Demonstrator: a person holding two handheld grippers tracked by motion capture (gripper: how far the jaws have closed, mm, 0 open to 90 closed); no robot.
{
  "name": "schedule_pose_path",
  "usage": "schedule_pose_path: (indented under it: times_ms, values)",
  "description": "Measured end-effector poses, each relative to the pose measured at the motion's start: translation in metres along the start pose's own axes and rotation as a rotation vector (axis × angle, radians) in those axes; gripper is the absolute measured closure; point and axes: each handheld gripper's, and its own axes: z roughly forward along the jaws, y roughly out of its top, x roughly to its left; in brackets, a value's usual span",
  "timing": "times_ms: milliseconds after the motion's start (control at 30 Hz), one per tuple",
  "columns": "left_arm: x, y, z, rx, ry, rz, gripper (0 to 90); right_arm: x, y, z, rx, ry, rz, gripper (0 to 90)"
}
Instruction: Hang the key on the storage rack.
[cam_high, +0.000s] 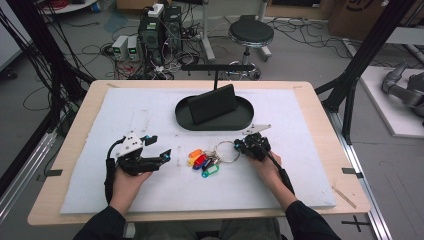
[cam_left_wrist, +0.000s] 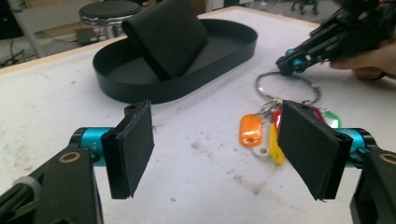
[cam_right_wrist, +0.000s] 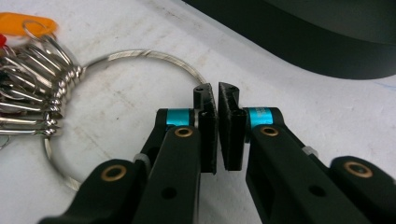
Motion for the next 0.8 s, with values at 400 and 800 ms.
schedule_pose_path:
  times_ms: [400, 800]
  values:
    - [0.0, -0.003, -0.001, 0.007, 0.001, 0.016, 27.1, -0.008, 0.003, -0.017, -0.094, 0.031, 0.061, 88.0]
    - [-0.004, -0.003, 0.001, 0.005, -0.007, 0.03, 27.2, -0.005, 0.007, -0.034, -0.208, 0.096, 0.084, 87.8]
